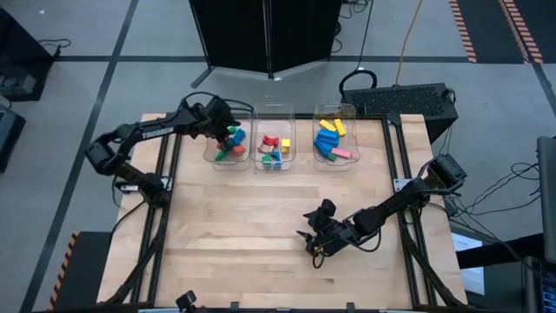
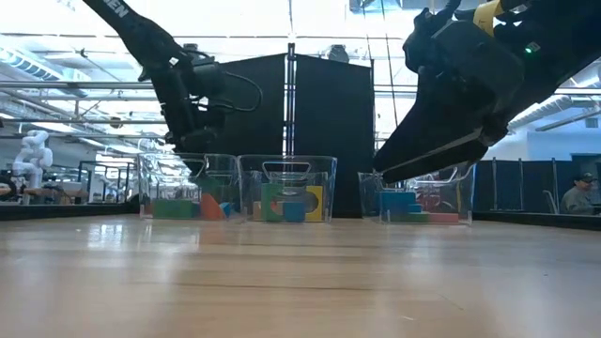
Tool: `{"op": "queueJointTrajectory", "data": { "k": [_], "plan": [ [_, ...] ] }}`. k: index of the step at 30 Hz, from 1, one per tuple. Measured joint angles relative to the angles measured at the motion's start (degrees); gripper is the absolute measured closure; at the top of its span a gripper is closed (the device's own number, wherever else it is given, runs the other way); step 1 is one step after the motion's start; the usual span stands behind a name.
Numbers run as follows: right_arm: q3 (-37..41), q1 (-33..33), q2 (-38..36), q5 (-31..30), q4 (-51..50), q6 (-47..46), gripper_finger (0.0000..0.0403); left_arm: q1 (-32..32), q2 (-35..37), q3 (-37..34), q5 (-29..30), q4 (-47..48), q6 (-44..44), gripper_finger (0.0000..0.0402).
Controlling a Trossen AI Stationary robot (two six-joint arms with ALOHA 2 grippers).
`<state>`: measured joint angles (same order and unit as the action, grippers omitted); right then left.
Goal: Sort blocks by size
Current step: Put the green triangular block into the left transparent bin, then return to Home Position
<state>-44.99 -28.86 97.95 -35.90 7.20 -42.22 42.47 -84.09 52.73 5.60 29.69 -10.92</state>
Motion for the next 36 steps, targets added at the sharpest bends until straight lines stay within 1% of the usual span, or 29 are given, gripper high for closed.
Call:
{"op": "queueJointTrajectory", "data": {
  "k": [5, 12, 15, 22, 25, 26, 27, 30, 32, 33, 36],
  "plan": [
    [0.0, 0.0, 0.0, 0.2, 0.0, 0.0, 0.0126, -0.1, 0.0, 0.0, 0.0, 0.9, -3.0, 0.0355],
    [0.0, 0.0, 0.0, 0.2, 0.2, 0.0, 0.0126, -0.1, 0.1, 0.0, 0.2, 0.8, -3.1, 0.0351],
    [0.0, 0.0, 0.0, 0.2, 0.2, -0.1, 0.0126, -0.1, 0.1, 0.0, 0.4, 0.8, -2.5, 0.0331],
    [0.0, 0.0, 0.0, 0.2, 0.2, -0.2, 0.0126, -0.1, 0.1, 0.0, 1.0, 0.8, -0.9, 0.0255],
    [0.0, 0.0, 0.0, 0.2, 0.2, -0.4, 0.0126, -0.1, 0.5, 0.0, 1.9, 0.8, 0.3, 0.0246],
    [0.0, 0.0, 0.0, 0.2, 0.2, -0.2, 0.0126, -0.1, 1.0, 0.0, 1.5, 0.7, 1.0, 0.0246],
    [0.0, 0.0, 0.0, 0.3, 0.2, 0.3, 0.0126, -0.1, 1.8, 0.0, -0.2, -0.1, 1.5, 0.0247],
    [0.0, 0.0, -0.5, 2.8, -0.1, 3.2, 0.0126, -0.2, 5.2, 0.0, -10.3, -4.4, 1.7, 0.0249],
    [0.0, 0.3, -1.9, 3.5, -0.5, 4.9, 0.0126, -0.6, 8.0, 0.0, -15.0, -6.8, 2.1, 0.0249],
    [0.0, 0.4, -2.9, 3.4, -0.6, 5.5, 0.0126, -1.0, 9.4, 0.0, -15.7, -7.5, 2.1, 0.0249],
    [0.0, 0.6, -7.0, 1.4, -4.0, 6.7, 0.0126, -1.8, 13.3, 0.0, -15.0, -7.0, 1.5, 0.0249]
  ]
}}
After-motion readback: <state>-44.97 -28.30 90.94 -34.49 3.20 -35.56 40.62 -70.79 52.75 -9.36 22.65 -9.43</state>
